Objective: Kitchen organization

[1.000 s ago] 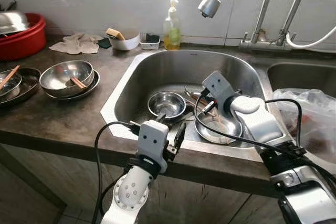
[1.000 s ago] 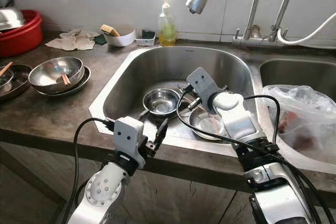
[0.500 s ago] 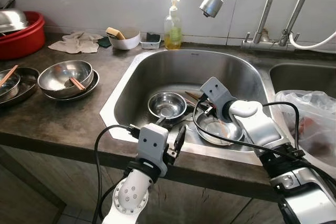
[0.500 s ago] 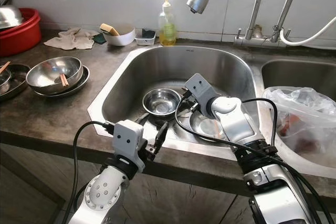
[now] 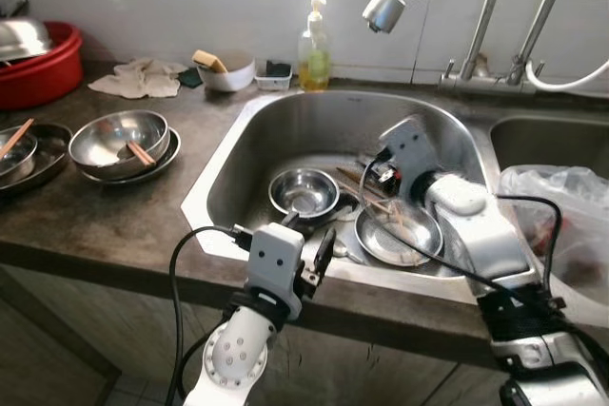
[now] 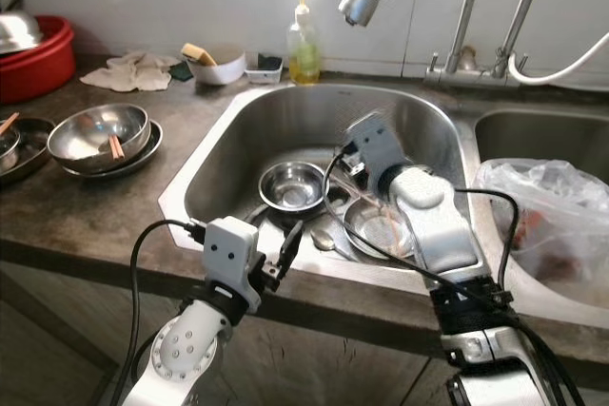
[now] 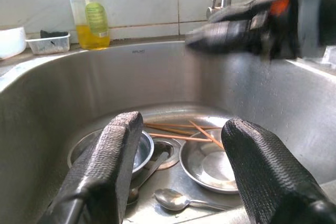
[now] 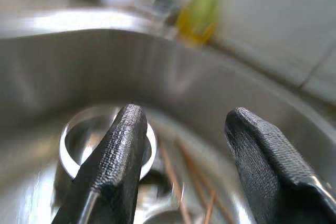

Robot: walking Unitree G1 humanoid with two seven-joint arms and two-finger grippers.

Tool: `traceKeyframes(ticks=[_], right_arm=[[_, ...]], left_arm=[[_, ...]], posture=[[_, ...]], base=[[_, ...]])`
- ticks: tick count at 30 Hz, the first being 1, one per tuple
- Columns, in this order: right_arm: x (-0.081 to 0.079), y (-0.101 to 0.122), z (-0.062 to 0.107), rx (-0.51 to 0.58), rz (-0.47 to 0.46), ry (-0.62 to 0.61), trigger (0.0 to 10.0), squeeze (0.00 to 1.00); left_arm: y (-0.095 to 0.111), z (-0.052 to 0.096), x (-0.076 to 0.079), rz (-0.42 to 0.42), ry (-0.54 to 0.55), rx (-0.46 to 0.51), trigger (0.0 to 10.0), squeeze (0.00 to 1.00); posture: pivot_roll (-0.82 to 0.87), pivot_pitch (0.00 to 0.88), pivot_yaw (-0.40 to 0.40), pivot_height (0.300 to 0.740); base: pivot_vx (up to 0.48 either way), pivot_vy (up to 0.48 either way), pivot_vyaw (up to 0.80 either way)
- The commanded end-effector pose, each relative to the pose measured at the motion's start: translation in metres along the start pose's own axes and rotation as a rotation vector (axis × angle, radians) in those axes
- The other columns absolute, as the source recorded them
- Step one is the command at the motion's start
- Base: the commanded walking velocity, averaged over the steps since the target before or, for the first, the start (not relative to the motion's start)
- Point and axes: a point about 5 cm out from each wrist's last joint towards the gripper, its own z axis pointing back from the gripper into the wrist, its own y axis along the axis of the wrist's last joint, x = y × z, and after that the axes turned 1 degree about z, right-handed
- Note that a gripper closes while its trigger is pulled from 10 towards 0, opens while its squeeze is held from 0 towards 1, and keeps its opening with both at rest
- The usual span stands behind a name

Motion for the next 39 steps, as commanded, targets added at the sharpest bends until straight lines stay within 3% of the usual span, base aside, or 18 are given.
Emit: traceKeyframes(ticks=[1, 7, 8, 12, 18, 23, 39], right_arm=[[0.005, 0.010, 0.009, 0.077, -0.028, -0.044, 10.0, 0.00], [0.005, 0.016, 0.030, 0.155, -0.087, -0.126, 10.0, 0.00], [-0.008, 0.011, 0.050, 0.198, -0.161, -0.177, 10.0, 0.00], [-0.030, 0.002, 0.073, 0.212, -0.207, -0.218, 10.0, 0.00], [-0.039, -0.011, 0.093, 0.185, -0.275, -0.279, 10.0, 0.00], [-0.047, -0.018, 0.108, 0.178, -0.311, -0.252, 10.0, 0.00], [-0.063, -0.022, 0.118, 0.161, -0.275, -0.152, 10.0, 0.00]], left_arm=[[0.002, 0.000, -0.002, -0.012, 0.003, 0.003, 10.0, 0.00], [0.002, 0.000, -0.005, -0.016, 0.009, 0.007, 10.0, 0.00], [0.003, 0.000, -0.005, -0.021, 0.005, 0.013, 10.0, 0.00], [0.005, 0.001, -0.006, -0.023, 0.003, 0.018, 10.0, 0.00], [0.007, 0.004, -0.008, -0.018, 0.007, 0.026, 10.0, 0.00], [0.007, 0.007, -0.006, -0.018, -0.001, 0.023, 10.0, 0.00], [0.008, 0.017, -0.003, -0.007, -0.018, 0.015, 10.0, 0.00]], posture=[[0.09, 0.079, 0.009, 0.740], [0.07, 0.075, 0.019, 0.740], [0.07, 0.072, 0.022, 0.740], [0.07, 0.067, 0.024, 0.740], [0.07, 0.060, 0.030, 0.740], [0.06, 0.058, 0.033, 0.740], [0.07, 0.047, 0.025, 0.740]], base=[[0.000, 0.000, 0.00], [0.000, 0.000, 0.00], [0.000, 0.000, 0.00], [0.000, 0.000, 0.00], [0.000, 0.000, 0.00], [0.000, 0.000, 0.00], [0.000, 0.000, 0.00]])
